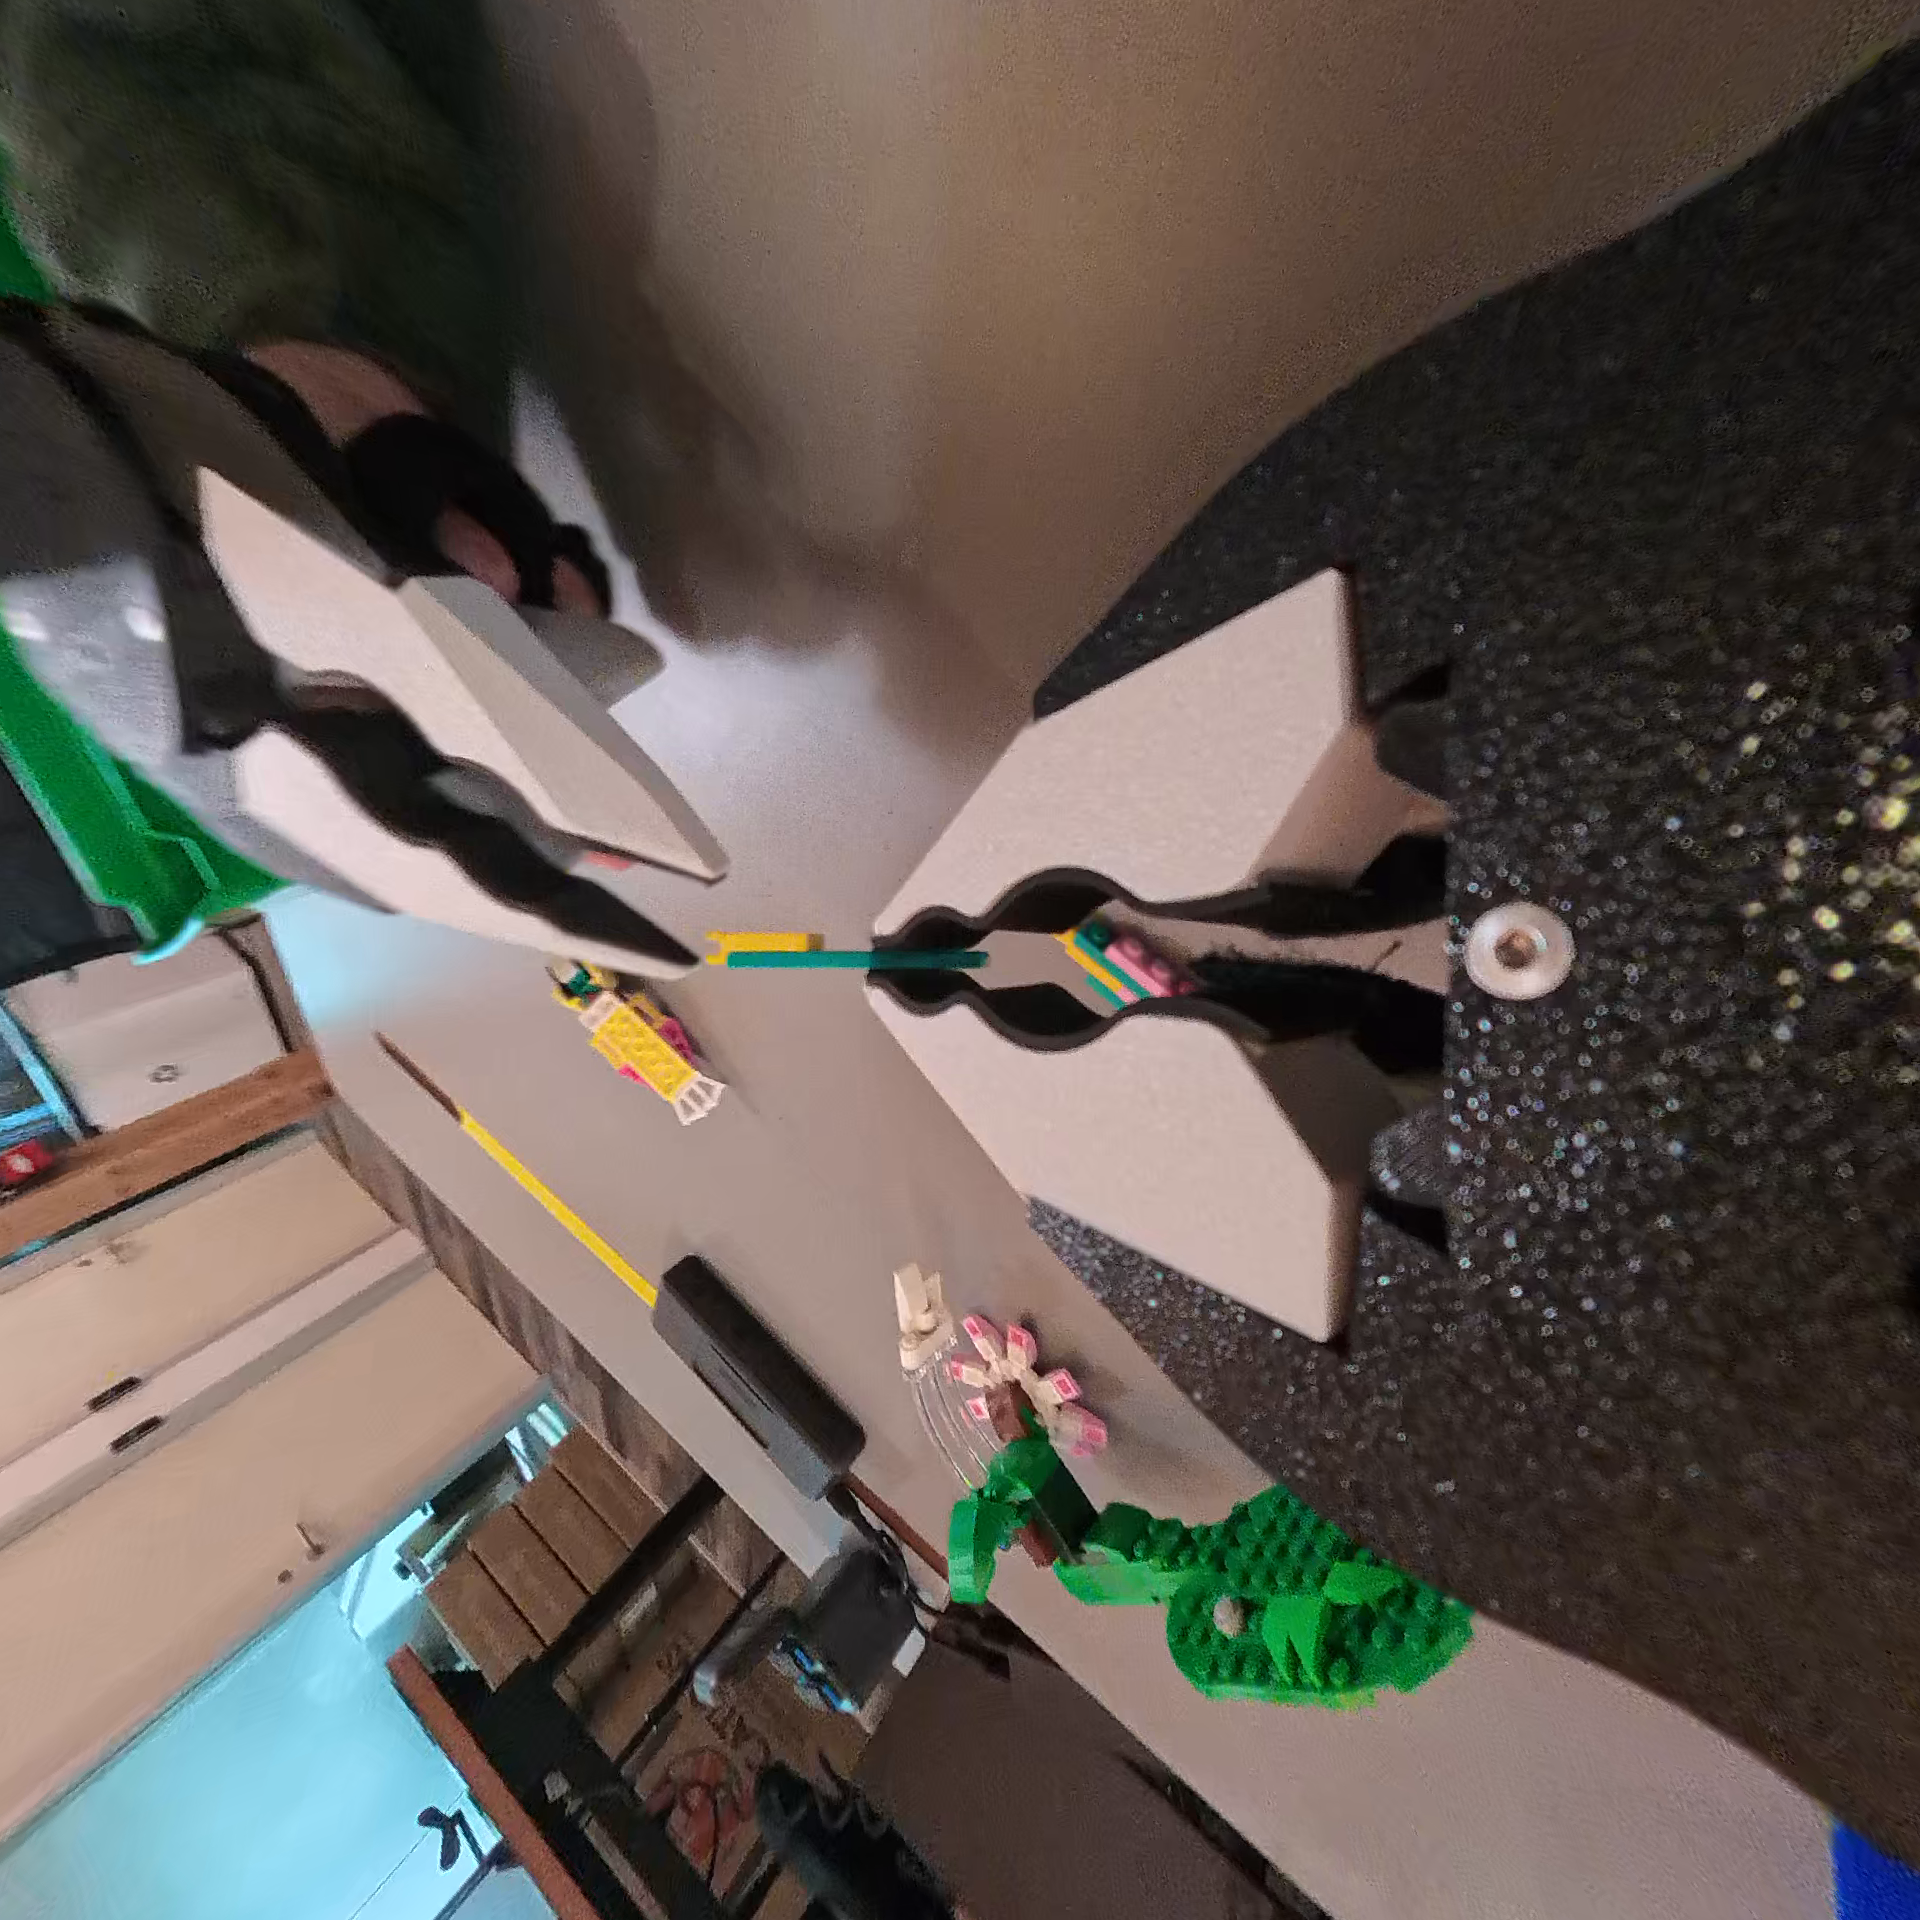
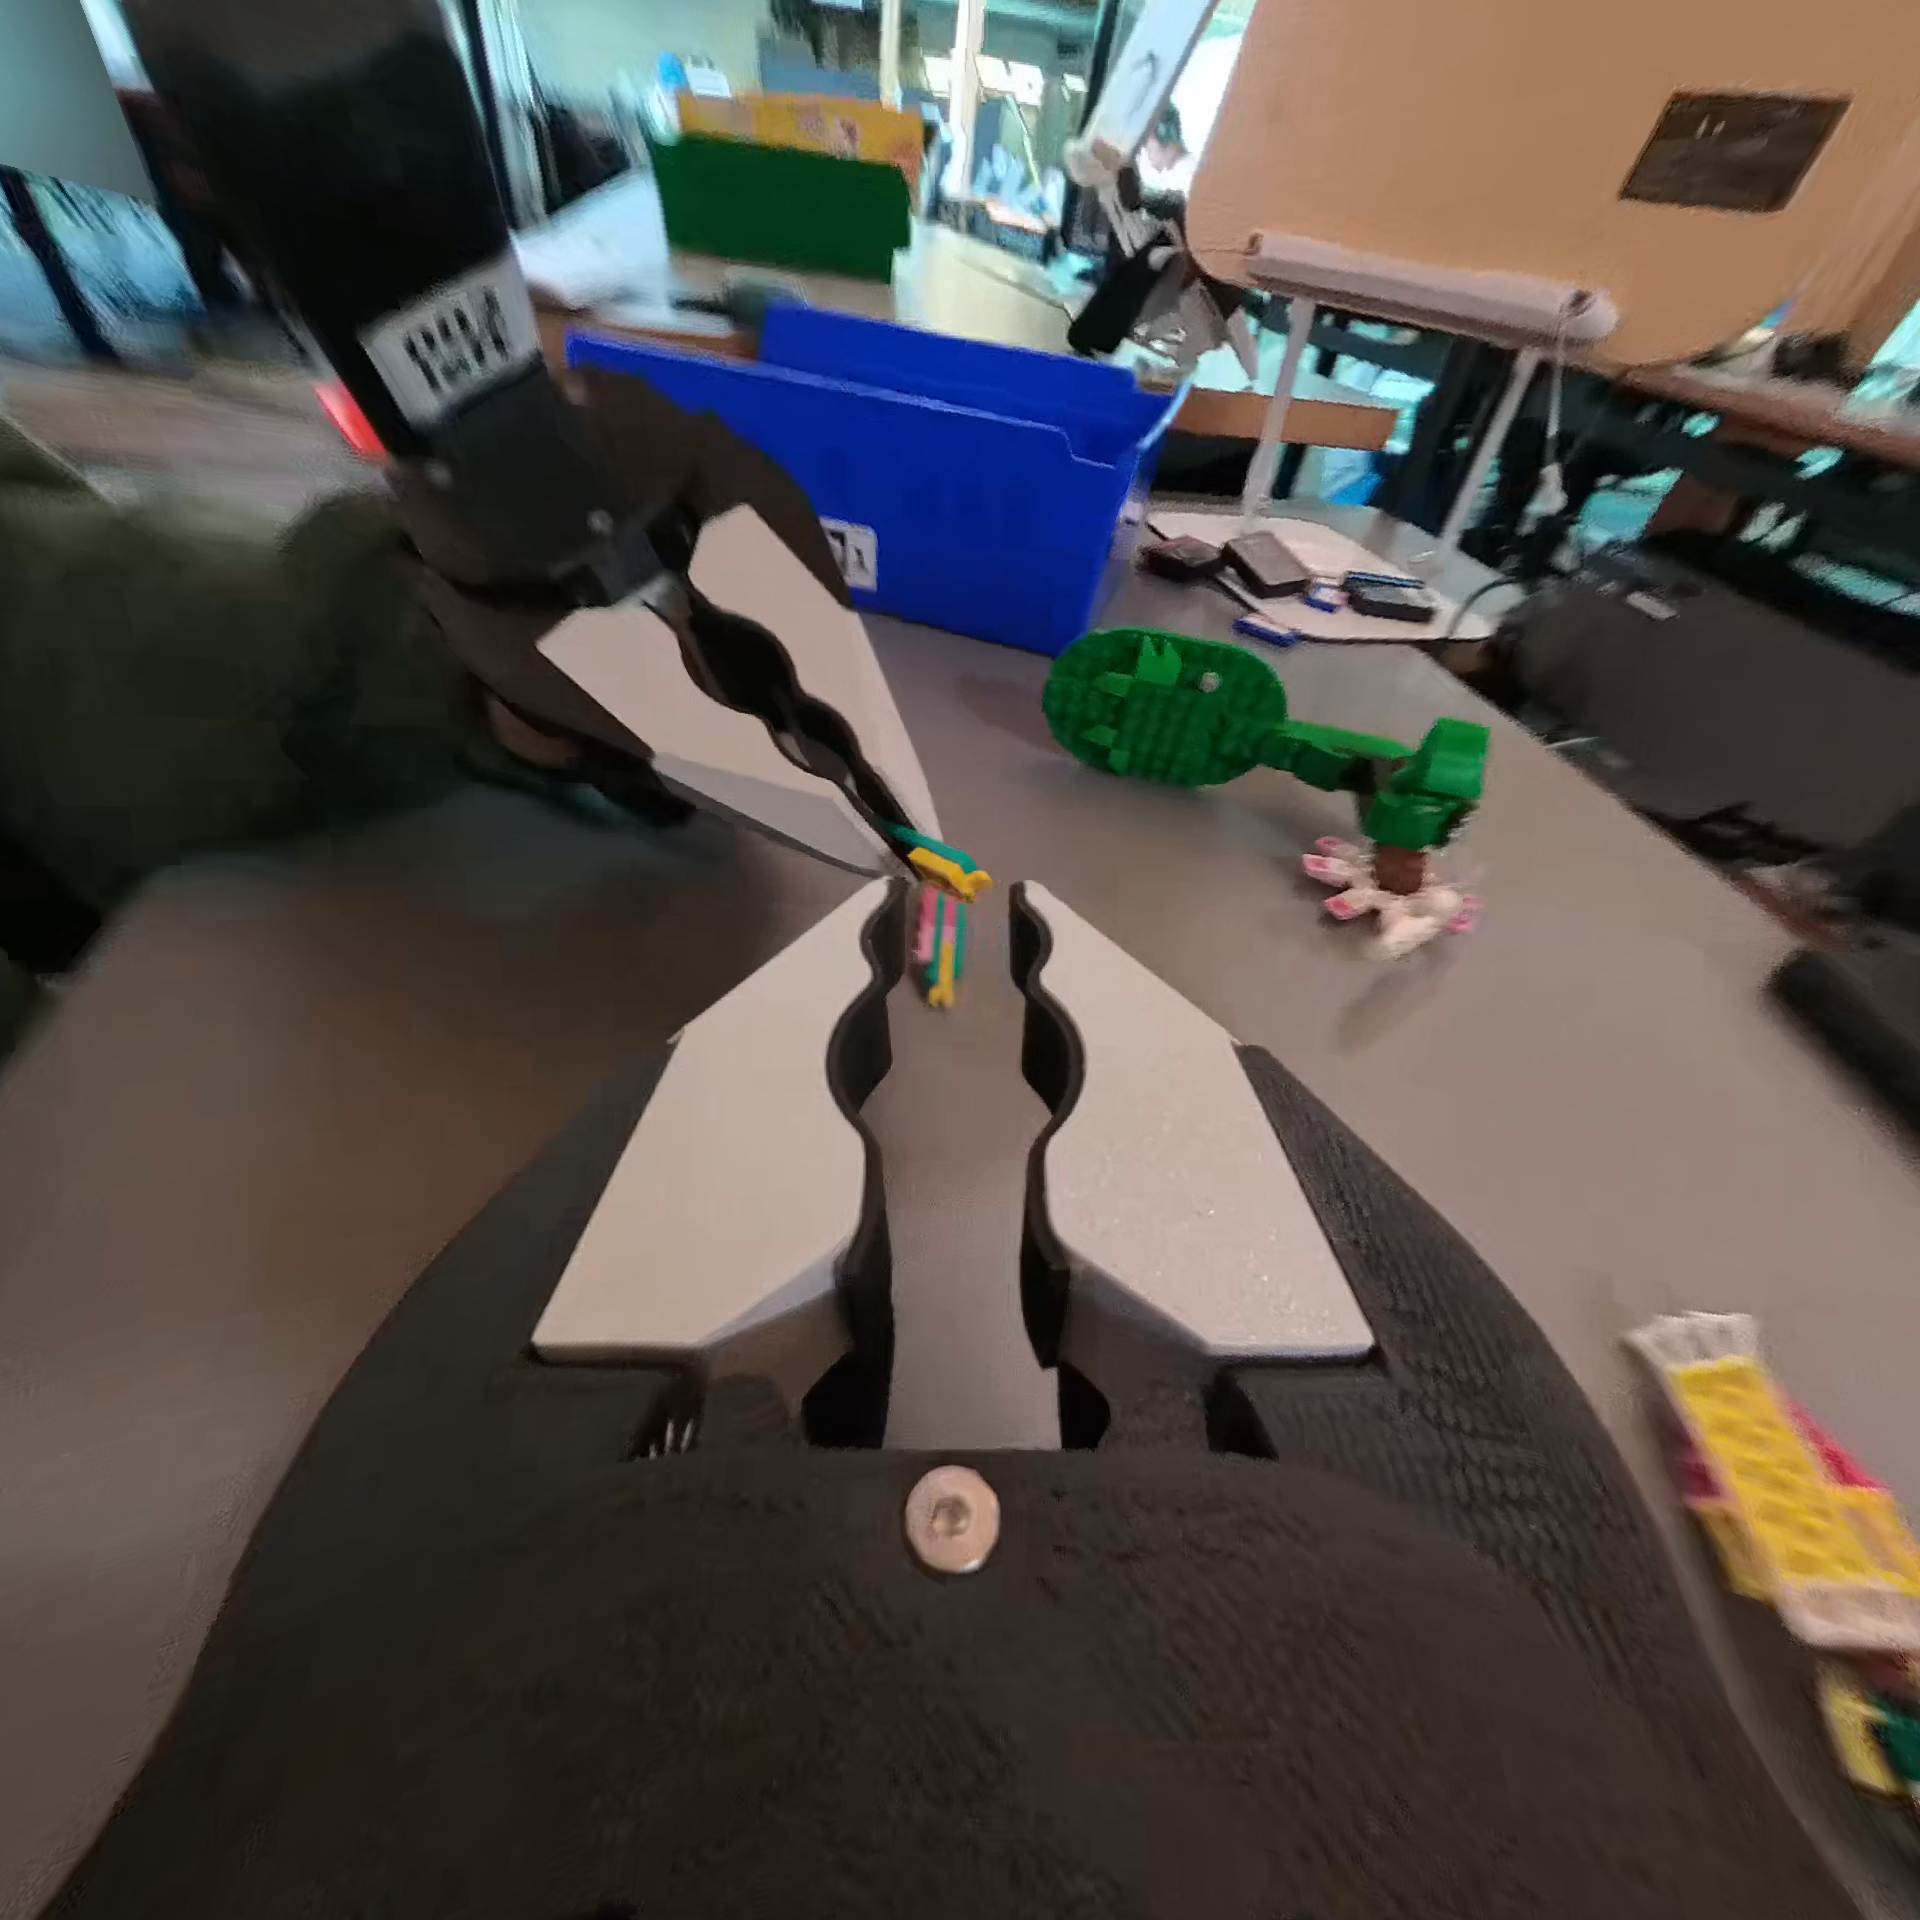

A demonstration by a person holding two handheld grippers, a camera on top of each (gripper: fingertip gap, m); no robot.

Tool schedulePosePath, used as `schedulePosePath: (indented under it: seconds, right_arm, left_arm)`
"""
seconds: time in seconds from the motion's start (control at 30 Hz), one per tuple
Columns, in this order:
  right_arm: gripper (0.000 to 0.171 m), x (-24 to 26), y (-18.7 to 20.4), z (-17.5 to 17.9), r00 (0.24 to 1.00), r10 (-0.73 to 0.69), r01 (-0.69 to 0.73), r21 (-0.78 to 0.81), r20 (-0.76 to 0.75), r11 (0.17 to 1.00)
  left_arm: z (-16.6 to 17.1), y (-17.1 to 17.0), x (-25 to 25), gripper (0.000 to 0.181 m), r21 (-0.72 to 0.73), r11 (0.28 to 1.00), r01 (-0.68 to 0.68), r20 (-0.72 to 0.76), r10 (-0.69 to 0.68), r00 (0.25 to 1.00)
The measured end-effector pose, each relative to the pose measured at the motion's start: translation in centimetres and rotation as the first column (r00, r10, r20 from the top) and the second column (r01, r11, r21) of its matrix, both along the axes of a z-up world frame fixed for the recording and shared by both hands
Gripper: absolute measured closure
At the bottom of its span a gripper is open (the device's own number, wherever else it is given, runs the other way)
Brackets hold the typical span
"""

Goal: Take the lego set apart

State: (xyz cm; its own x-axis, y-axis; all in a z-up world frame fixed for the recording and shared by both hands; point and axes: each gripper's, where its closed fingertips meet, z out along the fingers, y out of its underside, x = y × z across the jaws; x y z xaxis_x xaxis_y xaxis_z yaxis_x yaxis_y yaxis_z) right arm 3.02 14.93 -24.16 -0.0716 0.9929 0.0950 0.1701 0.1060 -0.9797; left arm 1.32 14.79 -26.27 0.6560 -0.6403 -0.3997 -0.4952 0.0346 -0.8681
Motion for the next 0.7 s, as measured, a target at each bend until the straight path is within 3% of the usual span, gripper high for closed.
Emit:
schedulePosePath:
  seconds: [0.03, 0.17, 0.27, 0.47, 0.6, 0.7]
  right_arm:
    - [0.153, 0.0, 0.2, -0.2, 0.999, -0.023, 0.021, 0.083, 0.026, 0.996]
    - [0.158, -0.1, 0.2, -1.9, 0.982, -0.108, 0.032, 0.434, 0.153, 0.900]
    - [0.162, -0.2, 0.4, -2.9, 0.965, -0.165, 0.021, 0.572, 0.202, 0.820]
    - [0.167, -0.4, 0.7, -3.5, 0.936, -0.237, 0.022, 0.631, 0.259, 0.776]
    - [0.168, -1.3, -1.0, -5.6, 0.916, -0.207, -0.036, 0.583, 0.344, 0.811]
    - [0.168, -1.9, -0.6, -5.4, 0.919, -0.247, 0.016, 0.595, 0.308, 0.804]
  left_arm:
    - [-0.3, 0.0, 0.1, 0.180, 0.003, 1.000, 0.000, -0.036, 0.000, 0.999]
    - [-1.3, 0.0, 0.3, 0.180, 0.012, 1.000, 0.001, -0.143, 0.001, 0.990]
    - [-1.8, 0.0, 0.3, 0.180, 0.016, 1.000, 0.001, -0.192, 0.002, 0.981]
    - [-2.1, 0.1, -0.1, 0.180, 0.013, 0.999, -0.030, -0.239, 0.033, 0.970]
    - [0.8, 1.4, -2.6, 0.181, 0.036, 0.981, -0.192, -0.049, 0.194, 0.980]
    - [1.7, 1.8, -5.1, 0.180, 0.039, 0.959, -0.279, 0.026, 0.279, 0.960]
